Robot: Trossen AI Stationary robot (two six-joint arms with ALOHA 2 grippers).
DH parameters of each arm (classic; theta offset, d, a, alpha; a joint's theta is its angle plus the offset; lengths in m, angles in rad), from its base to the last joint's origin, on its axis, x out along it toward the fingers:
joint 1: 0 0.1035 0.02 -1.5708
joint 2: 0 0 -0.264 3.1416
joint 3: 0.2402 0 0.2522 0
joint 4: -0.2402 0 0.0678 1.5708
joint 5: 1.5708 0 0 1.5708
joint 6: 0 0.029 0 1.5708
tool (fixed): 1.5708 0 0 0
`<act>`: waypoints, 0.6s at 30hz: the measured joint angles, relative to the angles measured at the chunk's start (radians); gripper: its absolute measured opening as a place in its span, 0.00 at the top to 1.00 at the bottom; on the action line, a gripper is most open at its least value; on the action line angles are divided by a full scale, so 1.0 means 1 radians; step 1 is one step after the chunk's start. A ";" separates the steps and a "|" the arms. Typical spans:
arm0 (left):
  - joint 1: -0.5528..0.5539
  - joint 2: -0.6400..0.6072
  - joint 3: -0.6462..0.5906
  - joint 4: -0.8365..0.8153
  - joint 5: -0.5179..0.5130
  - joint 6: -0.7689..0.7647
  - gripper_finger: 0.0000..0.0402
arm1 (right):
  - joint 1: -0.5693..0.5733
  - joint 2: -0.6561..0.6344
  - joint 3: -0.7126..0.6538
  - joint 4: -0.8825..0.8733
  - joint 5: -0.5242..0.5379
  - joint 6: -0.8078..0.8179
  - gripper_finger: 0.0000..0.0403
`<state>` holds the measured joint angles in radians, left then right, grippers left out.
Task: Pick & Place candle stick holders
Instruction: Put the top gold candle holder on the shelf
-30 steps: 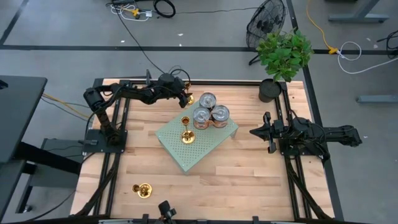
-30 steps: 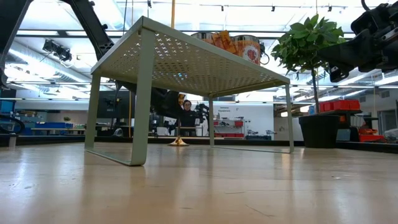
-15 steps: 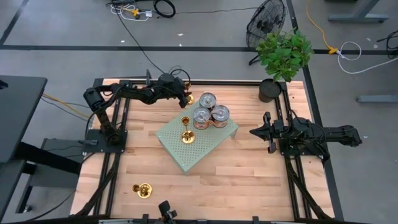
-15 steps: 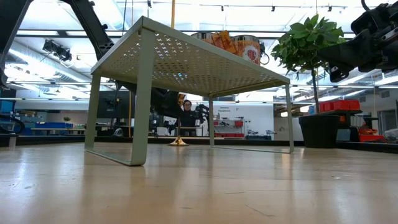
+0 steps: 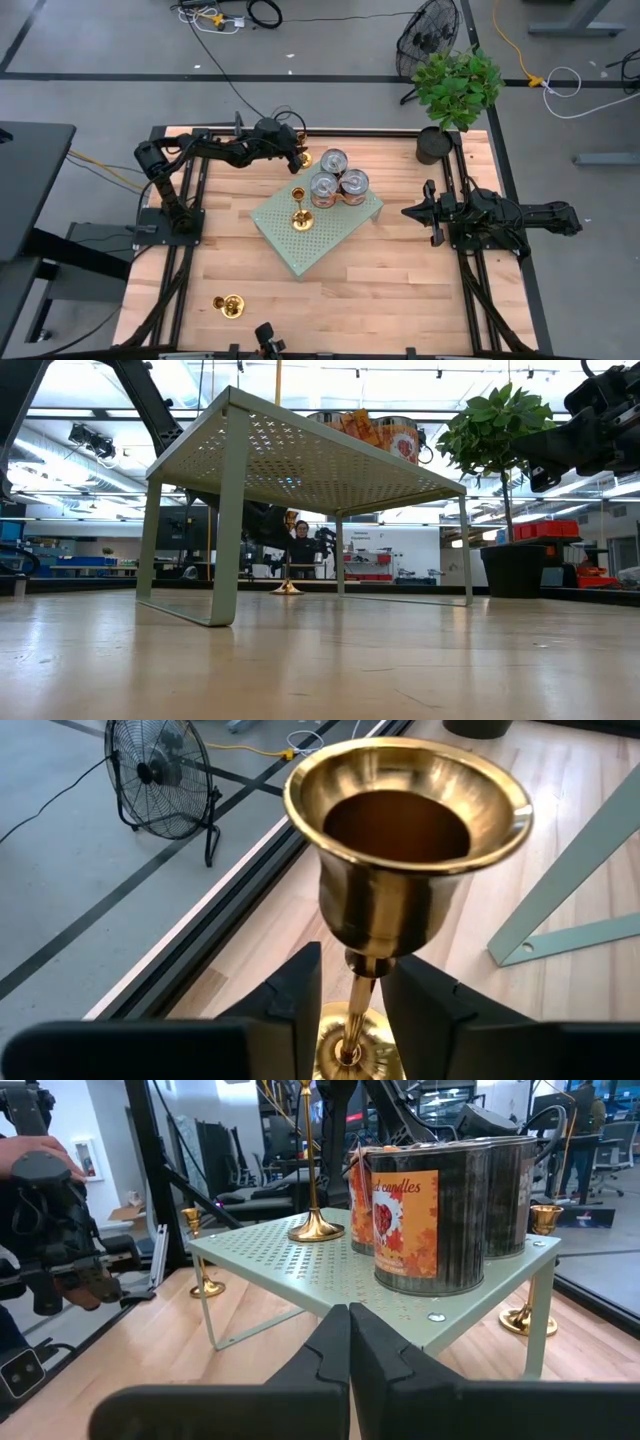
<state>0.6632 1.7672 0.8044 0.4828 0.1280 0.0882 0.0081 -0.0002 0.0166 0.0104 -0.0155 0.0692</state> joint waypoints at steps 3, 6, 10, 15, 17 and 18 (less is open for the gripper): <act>0.000 0.000 0.000 0.000 0.000 0.000 0.74 | 0.000 0.000 0.000 0.000 0.000 0.000 0.99; 0.000 0.000 0.000 0.000 0.000 0.000 0.75 | 0.000 0.000 0.000 0.000 0.000 0.000 0.99; 0.000 0.000 0.000 0.000 0.000 0.000 0.77 | 0.000 0.000 0.000 0.000 0.000 0.000 0.99; 0.000 0.000 0.000 0.000 0.000 0.000 0.80 | 0.000 0.000 0.000 0.000 0.000 0.000 0.99; 0.000 0.000 0.000 0.000 0.000 0.000 0.81 | 0.000 0.000 0.000 0.000 0.000 0.000 0.99; 0.000 0.000 0.000 0.000 0.000 0.000 0.81 | 0.000 0.000 0.000 0.000 0.000 0.000 0.99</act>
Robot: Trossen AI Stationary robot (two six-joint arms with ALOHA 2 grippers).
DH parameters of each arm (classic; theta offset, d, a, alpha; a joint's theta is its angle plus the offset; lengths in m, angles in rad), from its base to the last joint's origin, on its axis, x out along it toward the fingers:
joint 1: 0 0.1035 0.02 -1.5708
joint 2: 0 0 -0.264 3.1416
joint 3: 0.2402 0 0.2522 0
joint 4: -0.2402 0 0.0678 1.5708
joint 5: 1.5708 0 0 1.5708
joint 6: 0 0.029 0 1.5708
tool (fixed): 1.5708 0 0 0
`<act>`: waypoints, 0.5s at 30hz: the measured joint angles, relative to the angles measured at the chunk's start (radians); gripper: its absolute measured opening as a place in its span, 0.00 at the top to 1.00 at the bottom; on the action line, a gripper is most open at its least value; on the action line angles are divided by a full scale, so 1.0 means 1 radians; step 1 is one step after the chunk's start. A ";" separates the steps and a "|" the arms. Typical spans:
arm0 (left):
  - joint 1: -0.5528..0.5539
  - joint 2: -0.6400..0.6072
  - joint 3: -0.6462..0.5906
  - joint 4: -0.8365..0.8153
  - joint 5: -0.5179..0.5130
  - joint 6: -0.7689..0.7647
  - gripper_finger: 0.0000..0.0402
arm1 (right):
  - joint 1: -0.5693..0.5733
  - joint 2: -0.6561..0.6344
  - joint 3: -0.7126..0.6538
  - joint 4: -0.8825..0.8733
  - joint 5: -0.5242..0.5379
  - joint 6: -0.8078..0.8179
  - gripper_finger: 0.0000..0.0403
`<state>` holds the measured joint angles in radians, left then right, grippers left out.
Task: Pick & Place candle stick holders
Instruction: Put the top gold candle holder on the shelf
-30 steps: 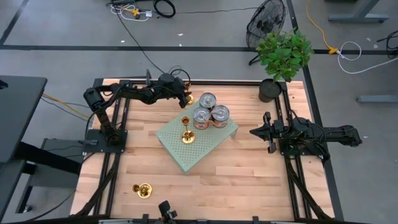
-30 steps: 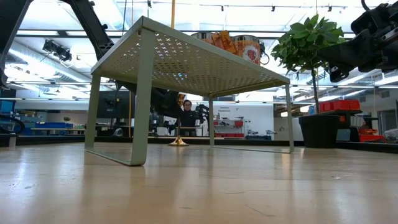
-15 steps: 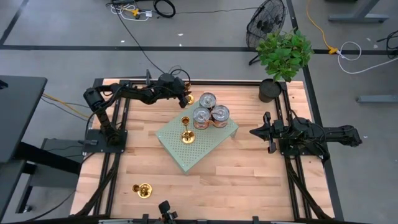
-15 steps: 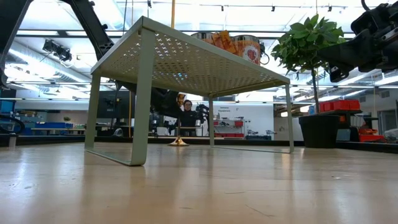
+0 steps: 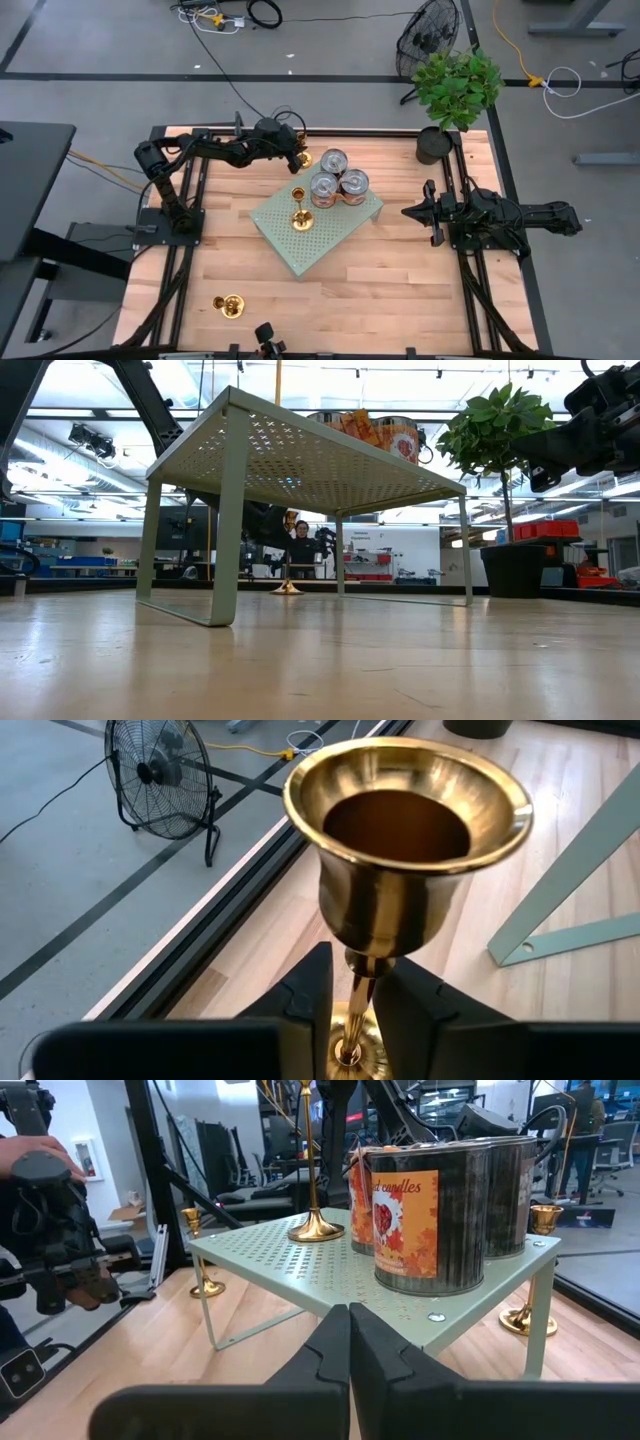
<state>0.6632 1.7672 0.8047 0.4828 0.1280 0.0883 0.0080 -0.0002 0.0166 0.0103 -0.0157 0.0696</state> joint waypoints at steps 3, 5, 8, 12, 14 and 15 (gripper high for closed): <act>0.000 0.000 0.000 0.000 0.000 0.000 0.83 | 0.000 0.000 0.000 0.000 0.000 0.000 0.99; 0.000 0.000 0.000 0.000 0.000 0.001 0.83 | 0.000 0.000 0.000 0.000 0.000 0.000 0.99; 0.000 0.000 0.000 0.000 0.000 0.001 0.84 | 0.000 0.000 0.000 0.000 0.000 0.000 0.99; 0.000 0.000 0.000 0.000 0.001 0.001 0.86 | 0.000 0.000 0.000 0.000 0.000 0.000 0.99; 0.000 0.000 0.000 0.000 0.001 0.002 0.86 | 0.000 0.000 0.000 0.000 0.000 0.000 0.99; 0.000 0.000 0.000 0.000 0.001 0.002 0.87 | 0.000 0.000 0.000 0.000 0.000 0.000 0.99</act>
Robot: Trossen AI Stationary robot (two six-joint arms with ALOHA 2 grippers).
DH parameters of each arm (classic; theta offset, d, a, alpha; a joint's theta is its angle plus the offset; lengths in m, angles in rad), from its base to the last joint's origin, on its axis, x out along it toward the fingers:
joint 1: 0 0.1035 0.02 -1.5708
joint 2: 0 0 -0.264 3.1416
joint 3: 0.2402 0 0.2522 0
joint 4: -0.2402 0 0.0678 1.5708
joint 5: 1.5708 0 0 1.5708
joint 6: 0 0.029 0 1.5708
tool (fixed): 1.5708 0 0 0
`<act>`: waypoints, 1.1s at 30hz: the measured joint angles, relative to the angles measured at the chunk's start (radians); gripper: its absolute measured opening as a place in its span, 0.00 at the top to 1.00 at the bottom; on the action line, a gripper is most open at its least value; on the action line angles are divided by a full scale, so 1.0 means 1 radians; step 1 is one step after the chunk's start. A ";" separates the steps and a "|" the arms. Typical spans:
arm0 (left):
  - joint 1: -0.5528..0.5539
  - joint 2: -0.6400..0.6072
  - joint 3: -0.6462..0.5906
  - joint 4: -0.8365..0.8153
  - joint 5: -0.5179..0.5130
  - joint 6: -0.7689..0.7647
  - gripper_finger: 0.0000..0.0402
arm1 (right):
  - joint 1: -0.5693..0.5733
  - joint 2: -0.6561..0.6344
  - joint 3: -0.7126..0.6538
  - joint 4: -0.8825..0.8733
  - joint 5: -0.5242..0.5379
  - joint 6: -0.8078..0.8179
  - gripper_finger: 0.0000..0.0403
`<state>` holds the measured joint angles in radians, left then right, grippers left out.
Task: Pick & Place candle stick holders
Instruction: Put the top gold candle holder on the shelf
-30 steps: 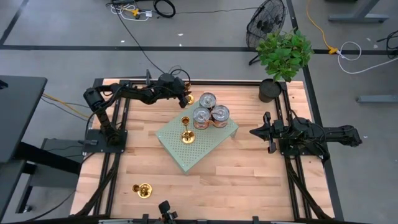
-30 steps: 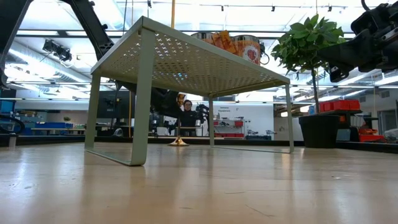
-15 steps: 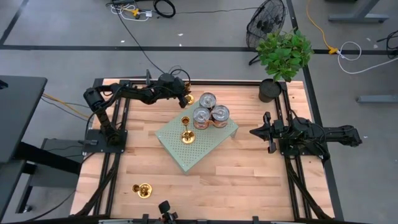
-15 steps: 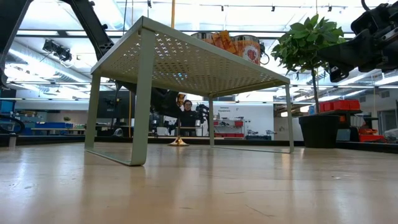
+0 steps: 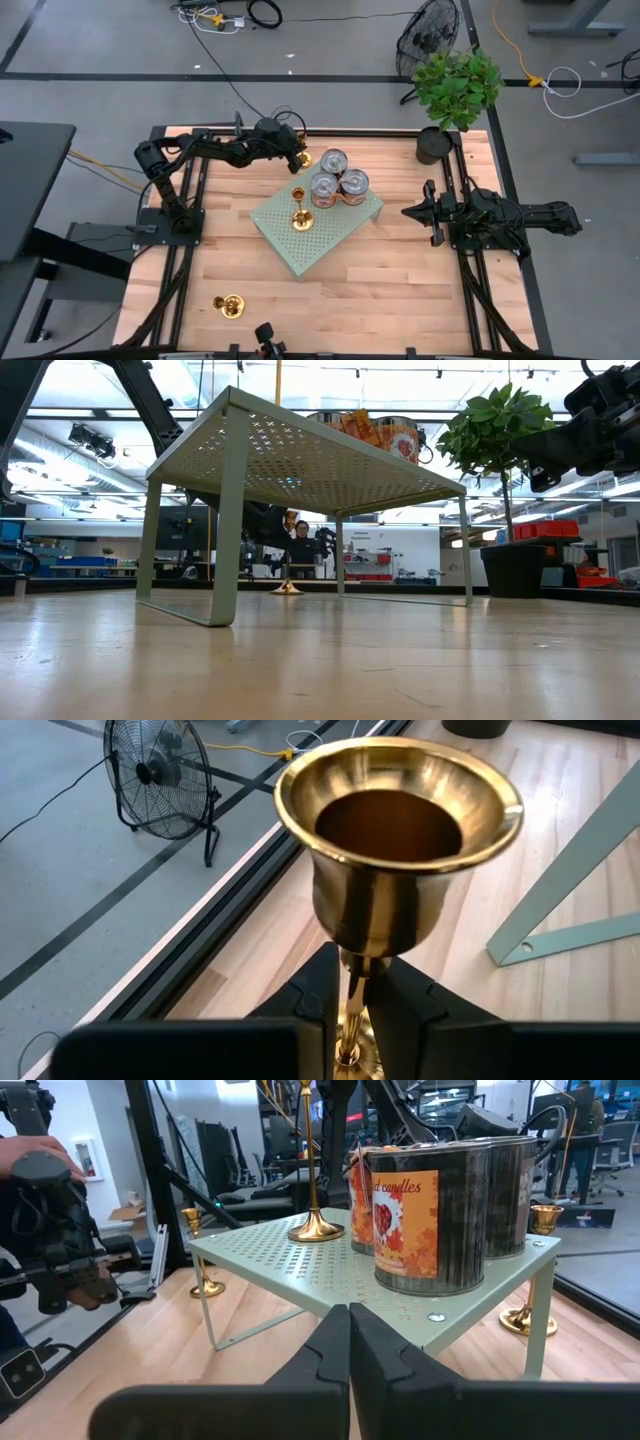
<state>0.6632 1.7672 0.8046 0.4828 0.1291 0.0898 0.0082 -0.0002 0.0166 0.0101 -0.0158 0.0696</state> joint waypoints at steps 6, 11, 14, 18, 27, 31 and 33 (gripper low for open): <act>0.000 0.000 0.000 0.000 0.000 0.000 0.87 | 0.000 0.000 0.000 0.000 0.000 0.000 0.99; 0.000 0.000 0.000 0.000 0.000 0.000 0.87 | 0.000 0.000 0.000 0.000 0.000 0.000 0.99; 0.000 0.000 0.000 0.000 0.000 0.001 0.87 | 0.000 0.000 0.000 0.000 0.000 0.000 0.99; 0.000 0.000 0.000 0.000 0.000 0.001 0.87 | 0.000 0.000 0.000 0.000 0.000 0.000 0.99; 0.000 0.000 0.000 -0.001 -0.001 0.007 0.92 | 0.000 0.000 0.000 0.000 0.000 0.000 0.99; 0.000 0.000 0.000 -0.001 -0.001 0.010 0.94 | 0.000 0.000 0.000 0.000 0.000 0.000 0.99; 0.000 0.000 0.000 -0.001 -0.001 0.011 0.93 | 0.000 0.000 0.000 0.000 0.000 0.000 0.99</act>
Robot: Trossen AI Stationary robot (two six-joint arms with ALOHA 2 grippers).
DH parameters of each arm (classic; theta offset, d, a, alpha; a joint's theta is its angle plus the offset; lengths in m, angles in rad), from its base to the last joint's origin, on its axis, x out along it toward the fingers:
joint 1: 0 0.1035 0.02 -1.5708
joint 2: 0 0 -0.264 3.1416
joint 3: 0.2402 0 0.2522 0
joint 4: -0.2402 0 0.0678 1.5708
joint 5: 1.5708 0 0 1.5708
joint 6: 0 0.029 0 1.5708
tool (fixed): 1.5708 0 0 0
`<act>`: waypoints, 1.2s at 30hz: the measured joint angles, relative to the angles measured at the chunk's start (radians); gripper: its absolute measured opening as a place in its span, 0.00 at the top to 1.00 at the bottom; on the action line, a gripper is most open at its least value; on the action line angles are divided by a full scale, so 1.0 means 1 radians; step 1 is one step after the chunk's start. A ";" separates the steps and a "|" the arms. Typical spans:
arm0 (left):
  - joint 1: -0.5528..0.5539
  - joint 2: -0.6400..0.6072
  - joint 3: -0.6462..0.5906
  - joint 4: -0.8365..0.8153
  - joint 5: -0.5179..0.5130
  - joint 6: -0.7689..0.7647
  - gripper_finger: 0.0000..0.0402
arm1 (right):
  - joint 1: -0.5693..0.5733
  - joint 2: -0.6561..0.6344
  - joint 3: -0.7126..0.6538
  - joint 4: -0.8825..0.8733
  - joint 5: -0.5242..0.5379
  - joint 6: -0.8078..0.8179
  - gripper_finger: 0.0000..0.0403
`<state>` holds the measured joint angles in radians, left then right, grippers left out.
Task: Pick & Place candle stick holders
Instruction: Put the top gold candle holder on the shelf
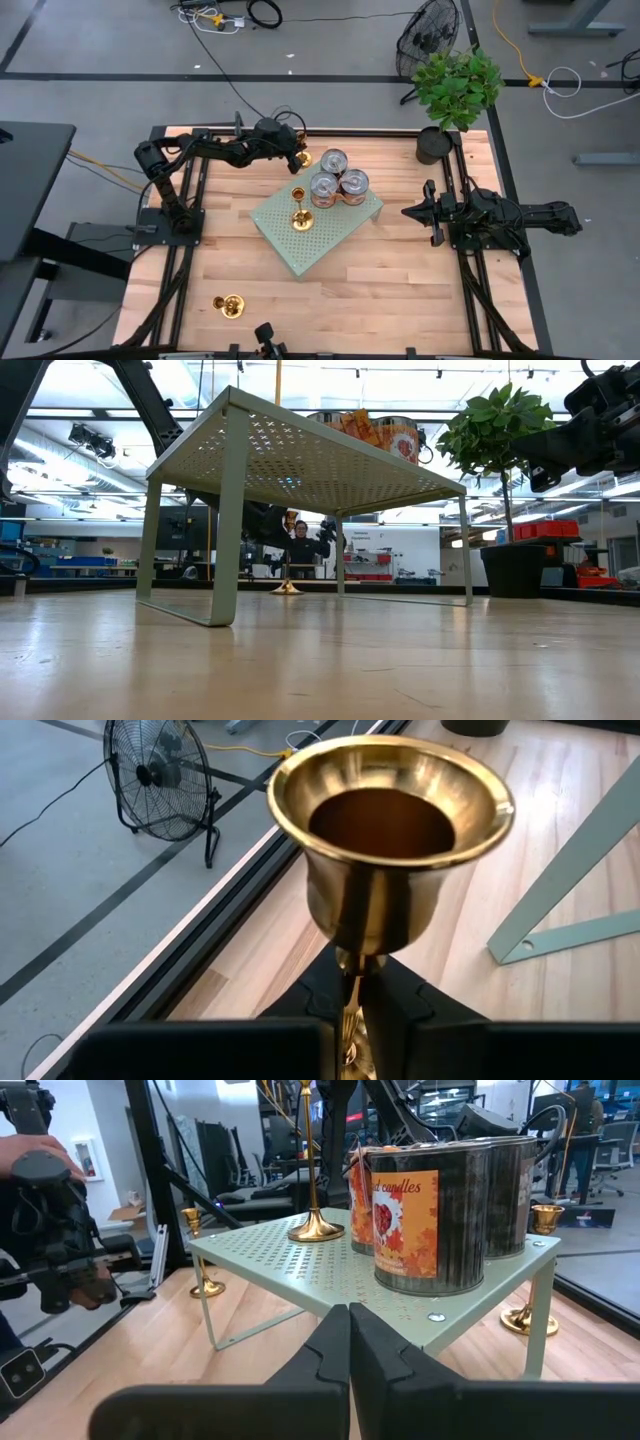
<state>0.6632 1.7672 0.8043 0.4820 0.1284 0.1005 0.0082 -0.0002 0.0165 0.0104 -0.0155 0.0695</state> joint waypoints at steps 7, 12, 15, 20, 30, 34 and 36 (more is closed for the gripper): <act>0.000 0.000 0.000 0.000 0.000 0.000 0.93 | 0.000 0.000 0.000 0.000 0.000 0.000 0.99; 0.000 0.000 0.000 0.000 0.000 0.000 0.95 | 0.000 0.000 0.000 0.000 0.000 0.000 0.99; 0.000 0.000 0.000 0.000 -0.001 -0.003 0.94 | 0.000 0.000 0.000 0.000 0.000 0.000 0.99; 0.000 0.000 0.000 0.000 -0.001 -0.004 0.95 | 0.000 0.000 0.000 0.000 0.000 0.000 0.99; 0.000 0.000 0.000 0.000 -0.001 -0.003 0.95 | 0.000 0.000 0.000 0.000 0.000 0.000 0.99; 0.000 -0.014 0.000 -0.004 -0.001 -0.001 0.95 | 0.000 0.000 0.000 0.000 0.000 0.000 0.99; 0.000 -0.030 0.000 -0.006 -0.003 0.000 0.95 | 0.000 0.000 0.000 0.000 0.000 0.000 0.99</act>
<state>0.6636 1.7370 0.8043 0.4763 0.1257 0.1009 0.0082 -0.0002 0.0166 0.0102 -0.0157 0.0696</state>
